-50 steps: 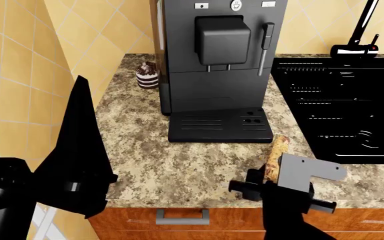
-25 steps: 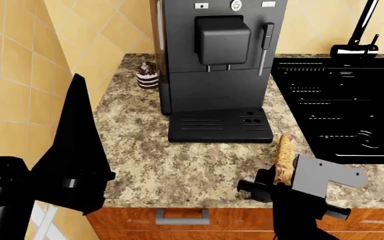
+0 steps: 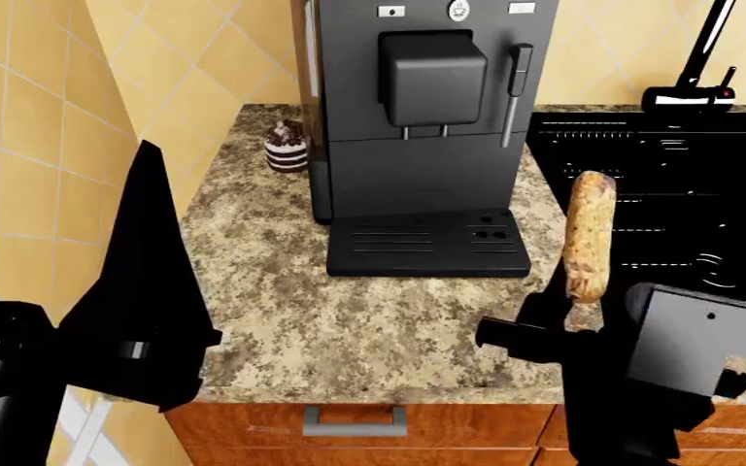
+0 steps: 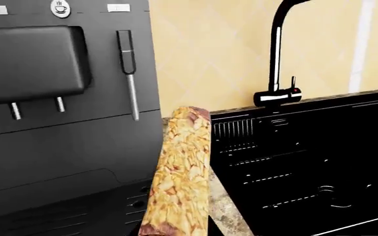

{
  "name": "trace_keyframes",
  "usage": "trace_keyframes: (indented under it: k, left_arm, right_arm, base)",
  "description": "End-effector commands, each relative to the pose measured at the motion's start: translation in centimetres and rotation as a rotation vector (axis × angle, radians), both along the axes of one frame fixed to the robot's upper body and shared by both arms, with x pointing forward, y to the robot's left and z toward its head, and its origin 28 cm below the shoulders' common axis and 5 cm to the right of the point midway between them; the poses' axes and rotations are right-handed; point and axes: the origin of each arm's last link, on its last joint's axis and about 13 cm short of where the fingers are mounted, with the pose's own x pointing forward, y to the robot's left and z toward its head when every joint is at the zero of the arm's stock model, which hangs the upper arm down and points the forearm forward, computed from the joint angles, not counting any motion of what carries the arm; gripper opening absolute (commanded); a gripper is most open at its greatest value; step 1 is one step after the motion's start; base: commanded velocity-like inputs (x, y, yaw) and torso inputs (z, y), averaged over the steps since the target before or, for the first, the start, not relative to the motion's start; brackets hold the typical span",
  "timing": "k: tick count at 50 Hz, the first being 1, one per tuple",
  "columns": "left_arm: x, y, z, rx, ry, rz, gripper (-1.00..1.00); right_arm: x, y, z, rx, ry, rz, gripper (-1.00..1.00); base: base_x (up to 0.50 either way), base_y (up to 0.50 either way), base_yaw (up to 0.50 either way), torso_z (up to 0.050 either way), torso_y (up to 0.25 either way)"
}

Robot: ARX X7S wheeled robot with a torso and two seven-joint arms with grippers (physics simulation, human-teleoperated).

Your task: Pick the canned food and bar from the counter and place them in the cabinets closest to them.

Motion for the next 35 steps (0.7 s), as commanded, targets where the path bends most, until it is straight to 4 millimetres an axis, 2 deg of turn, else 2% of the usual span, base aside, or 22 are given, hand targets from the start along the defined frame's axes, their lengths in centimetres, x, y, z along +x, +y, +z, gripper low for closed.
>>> trace_keyframes:
  k: [1, 10, 22, 35]
  left_arm:
    - [0.1, -0.1, 0.0, -0.001, 0.002, 0.002, 1.00]
    - [0.2, -0.1, 0.0, -0.020, 0.005, 0.017, 1.00]
    - [0.1, -0.2, 0.0, -0.041, -0.005, 0.024, 1.00]
    - [0.0, -0.2, 0.0, -0.044, -0.002, 0.009, 1.00]
  right_arm:
    - [-1.9, -0.5, 1.8, -0.083, -0.272, 0.094, -1.00]
    - [-2.4, -1.0, 1.9, -0.109, -0.419, 0.181, -1.00]
    - [-3.0, -0.5, 2.3, -0.192, -0.538, 0.248, -1.00]
    - [-3.4, -0.2, 2.3, -0.188, -0.532, 0.304, -1.00]
  base:
    - [0.00, 0.00, 0.00, 0.000, 0.000]
    - [0.00, 0.00, 0.00, 0.000, 0.000]
    - [0.00, 0.00, 0.00, 0.000, 0.000]
    - [-0.05, -0.47, 0.00, 0.000, 0.000]
